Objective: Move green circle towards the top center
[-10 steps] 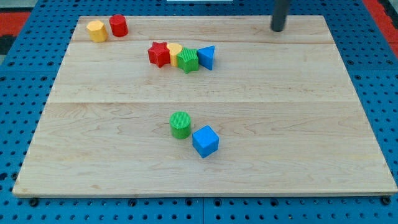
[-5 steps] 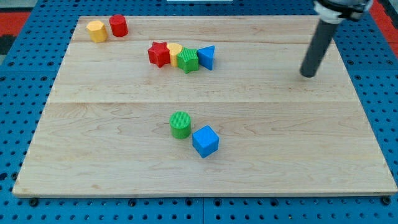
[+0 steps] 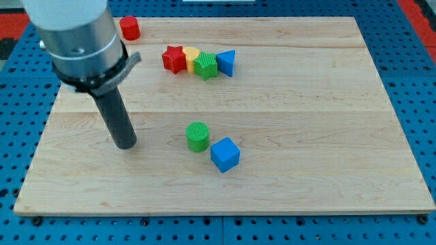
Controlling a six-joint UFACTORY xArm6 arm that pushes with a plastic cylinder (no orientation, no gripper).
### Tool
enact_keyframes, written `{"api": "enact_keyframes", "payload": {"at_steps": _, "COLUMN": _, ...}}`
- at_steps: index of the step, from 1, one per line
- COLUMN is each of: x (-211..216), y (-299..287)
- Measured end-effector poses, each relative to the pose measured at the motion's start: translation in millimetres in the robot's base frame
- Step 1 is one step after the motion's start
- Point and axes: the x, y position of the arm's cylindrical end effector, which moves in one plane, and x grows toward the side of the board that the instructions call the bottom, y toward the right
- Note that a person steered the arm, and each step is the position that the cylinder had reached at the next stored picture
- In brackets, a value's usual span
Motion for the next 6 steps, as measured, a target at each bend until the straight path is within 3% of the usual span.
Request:
{"api": "enact_keyframes", "payload": {"at_steps": 1, "x": -4, "y": 52}}
{"api": "enact_keyframes", "payload": {"at_steps": 3, "x": -56, "y": 162}}
{"api": "enact_keyframes", "payload": {"at_steps": 4, "x": -52, "y": 100}}
{"api": "enact_keyframes", "payload": {"at_steps": 5, "x": -39, "y": 111}}
{"api": "enact_keyframes", "payload": {"at_steps": 6, "x": -39, "y": 193}}
